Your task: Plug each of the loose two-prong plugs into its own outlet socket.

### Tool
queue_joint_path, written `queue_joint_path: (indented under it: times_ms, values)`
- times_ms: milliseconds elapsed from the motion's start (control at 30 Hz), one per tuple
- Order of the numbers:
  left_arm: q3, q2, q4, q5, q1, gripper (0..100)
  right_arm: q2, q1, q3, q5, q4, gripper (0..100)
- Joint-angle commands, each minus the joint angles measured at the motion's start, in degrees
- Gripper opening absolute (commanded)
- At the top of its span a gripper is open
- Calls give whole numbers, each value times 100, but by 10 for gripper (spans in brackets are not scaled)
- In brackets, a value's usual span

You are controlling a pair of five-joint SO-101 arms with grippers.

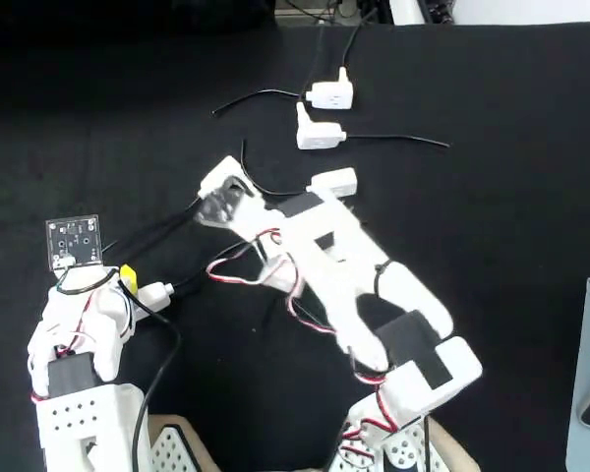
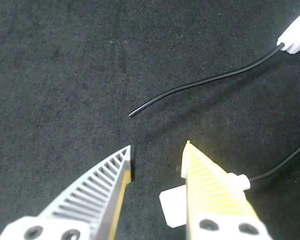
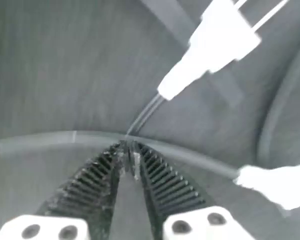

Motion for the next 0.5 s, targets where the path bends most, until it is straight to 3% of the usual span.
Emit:
queue_joint_path:
  times_ms: [0, 67, 200, 367, 467]
  values:
    - [-40, -53, -9, 26, 31, 170, -31, -237, -593, -941, -1064, 15]
    - [-40, -53, -9, 26, 31, 170, -75, -220, -585, -1134, -1495, 15]
    - [-40, -53, 0, 26, 31, 170, -277, 9, -602, -835, -1064, 15]
    - [-48, -53, 0, 26, 31, 170, -620, 879, -611, 958, -202, 18]
    - [-48, -53, 0, 26, 31, 170, -576, 1389, -593, 1943, 44, 106]
